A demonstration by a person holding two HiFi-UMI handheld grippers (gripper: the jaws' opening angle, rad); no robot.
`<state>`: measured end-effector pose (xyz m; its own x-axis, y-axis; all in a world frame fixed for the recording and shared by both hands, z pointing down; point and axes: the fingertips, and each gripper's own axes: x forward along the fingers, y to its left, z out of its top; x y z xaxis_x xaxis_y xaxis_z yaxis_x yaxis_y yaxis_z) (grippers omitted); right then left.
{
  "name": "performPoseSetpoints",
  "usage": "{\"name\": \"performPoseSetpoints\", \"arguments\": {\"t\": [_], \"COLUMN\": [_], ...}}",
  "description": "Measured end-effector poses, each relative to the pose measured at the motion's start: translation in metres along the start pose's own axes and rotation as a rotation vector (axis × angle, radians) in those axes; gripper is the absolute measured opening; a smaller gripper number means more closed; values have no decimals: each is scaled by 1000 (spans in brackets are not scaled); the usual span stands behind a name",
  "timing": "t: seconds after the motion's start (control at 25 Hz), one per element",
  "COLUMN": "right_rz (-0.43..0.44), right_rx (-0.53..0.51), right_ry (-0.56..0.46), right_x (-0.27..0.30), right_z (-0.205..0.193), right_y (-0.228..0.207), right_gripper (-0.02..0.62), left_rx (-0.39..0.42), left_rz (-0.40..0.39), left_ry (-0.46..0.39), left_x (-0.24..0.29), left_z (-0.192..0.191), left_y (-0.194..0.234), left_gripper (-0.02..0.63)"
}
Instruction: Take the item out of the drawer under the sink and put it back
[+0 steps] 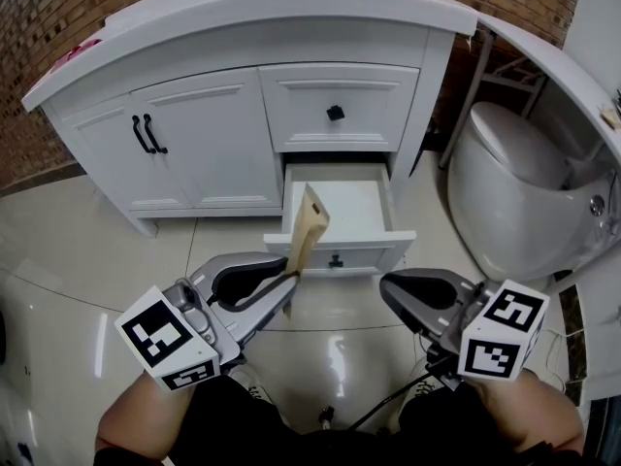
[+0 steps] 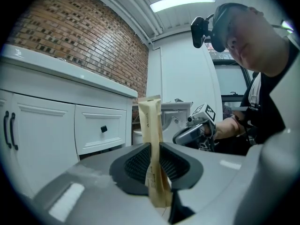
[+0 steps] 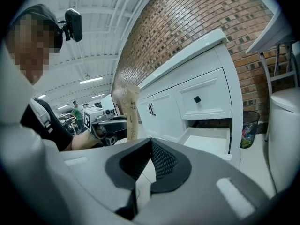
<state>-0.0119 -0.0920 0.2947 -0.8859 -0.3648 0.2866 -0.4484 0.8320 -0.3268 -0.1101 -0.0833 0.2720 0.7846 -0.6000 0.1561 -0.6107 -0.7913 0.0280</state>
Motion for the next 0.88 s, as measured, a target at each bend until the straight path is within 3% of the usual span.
{"name": "performPoseSetpoints", "arguments": {"t": [0.56, 0.88], "right_rz": [5, 7], "right_rx": [-3, -2], "right_ry": [8, 11], "right_x": [3, 4], "right_z": [-2, -3], "right_y": [2, 2], "right_gripper": [3, 3], "left_rx": [-3, 32], "left_rz": [1, 59], "left_ry": [25, 50], "left_x": [3, 9], "left_z": [-5, -8], "left_y": [0, 12], "left_gripper": [67, 67]}}
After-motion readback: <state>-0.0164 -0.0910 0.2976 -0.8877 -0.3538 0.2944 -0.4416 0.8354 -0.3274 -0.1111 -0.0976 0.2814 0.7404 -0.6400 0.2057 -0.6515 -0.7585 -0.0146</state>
